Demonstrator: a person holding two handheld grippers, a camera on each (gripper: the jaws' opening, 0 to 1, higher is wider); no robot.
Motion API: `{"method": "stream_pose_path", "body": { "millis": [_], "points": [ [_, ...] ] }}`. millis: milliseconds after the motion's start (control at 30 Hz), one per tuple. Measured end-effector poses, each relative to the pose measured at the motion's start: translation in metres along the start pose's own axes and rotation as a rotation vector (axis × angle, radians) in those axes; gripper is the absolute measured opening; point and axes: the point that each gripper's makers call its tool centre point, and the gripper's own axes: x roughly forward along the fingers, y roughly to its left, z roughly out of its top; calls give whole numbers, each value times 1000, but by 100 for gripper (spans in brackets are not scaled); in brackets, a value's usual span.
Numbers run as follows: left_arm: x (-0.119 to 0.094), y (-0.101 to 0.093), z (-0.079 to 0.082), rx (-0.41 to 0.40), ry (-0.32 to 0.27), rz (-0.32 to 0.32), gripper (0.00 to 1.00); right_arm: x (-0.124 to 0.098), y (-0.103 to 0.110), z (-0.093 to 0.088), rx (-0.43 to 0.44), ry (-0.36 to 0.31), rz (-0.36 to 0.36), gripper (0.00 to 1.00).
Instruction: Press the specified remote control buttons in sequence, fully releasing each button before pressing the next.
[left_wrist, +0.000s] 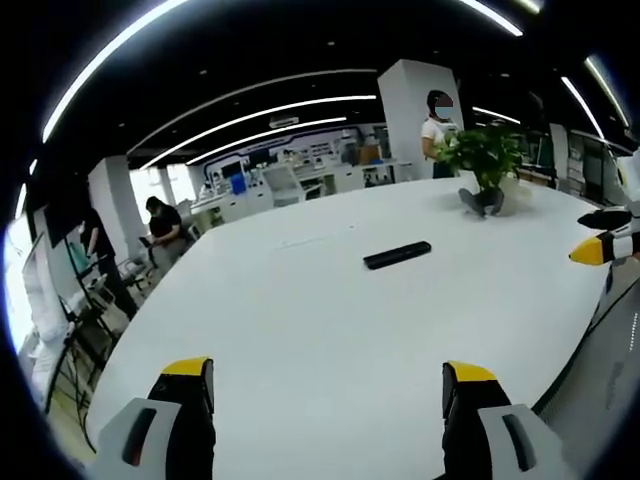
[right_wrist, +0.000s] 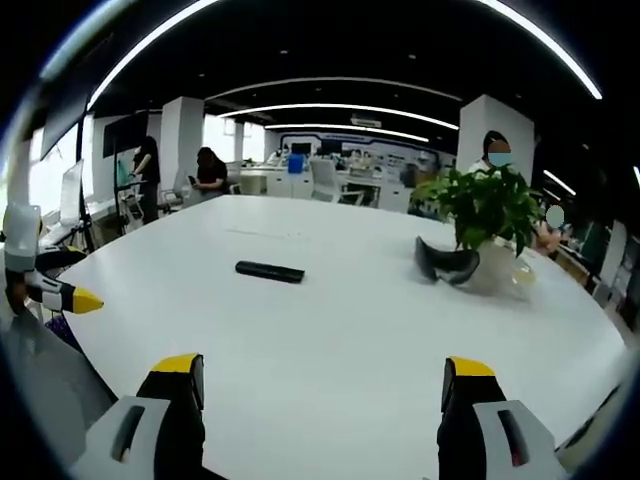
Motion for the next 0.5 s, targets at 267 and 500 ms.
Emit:
{"method": "stream_pose_path", "body": {
  "millis": [267, 500],
  "points": [
    [1, -1, -1, 11, 6, -6, 98, 0, -2, -1, -8, 5, -11, 99],
    [1, -2, -1, 16, 6, -11, 98, 0, 0, -2, -15, 13, -7, 99]
  ]
}}
